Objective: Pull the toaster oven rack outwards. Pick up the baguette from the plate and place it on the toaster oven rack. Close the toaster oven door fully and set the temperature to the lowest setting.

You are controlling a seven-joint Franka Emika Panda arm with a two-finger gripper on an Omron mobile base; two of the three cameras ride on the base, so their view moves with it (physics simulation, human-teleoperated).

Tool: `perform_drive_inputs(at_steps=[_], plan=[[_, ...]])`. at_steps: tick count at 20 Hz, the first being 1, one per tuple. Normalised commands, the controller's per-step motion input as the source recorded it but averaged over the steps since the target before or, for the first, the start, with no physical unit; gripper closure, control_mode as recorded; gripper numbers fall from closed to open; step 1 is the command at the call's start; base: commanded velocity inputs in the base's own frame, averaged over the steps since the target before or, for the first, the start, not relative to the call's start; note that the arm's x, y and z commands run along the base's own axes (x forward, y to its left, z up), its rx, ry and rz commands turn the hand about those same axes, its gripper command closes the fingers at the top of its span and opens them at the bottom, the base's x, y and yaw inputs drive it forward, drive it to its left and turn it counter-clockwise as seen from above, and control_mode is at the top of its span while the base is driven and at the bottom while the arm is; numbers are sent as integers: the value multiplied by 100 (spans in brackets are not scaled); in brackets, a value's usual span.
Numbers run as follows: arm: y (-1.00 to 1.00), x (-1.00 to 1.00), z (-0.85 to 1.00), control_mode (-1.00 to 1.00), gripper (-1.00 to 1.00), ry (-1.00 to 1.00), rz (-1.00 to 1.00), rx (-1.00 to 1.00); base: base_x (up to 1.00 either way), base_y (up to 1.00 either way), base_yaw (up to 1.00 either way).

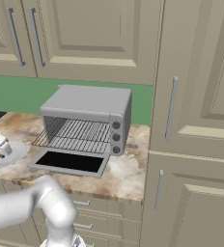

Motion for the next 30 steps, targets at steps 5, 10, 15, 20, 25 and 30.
perform_drive_inputs(at_steps=[5,10,15,20,25,30], plan=[[-15,-54,99,-100,100,-5,0,8,0,0,0],[-16,-58,98,-100,100,-5,3,8,0,0,0],[-40,-33,68,-100,100,-1,4,3,0,0,0],[-69,-21,74,-100,100,-8,0,1,0,0,0],[-80,-2,59,-100,100,-4,1,0,0,0,0],[-83,-10,32,-100,100,0,11,2,0,0,0]])
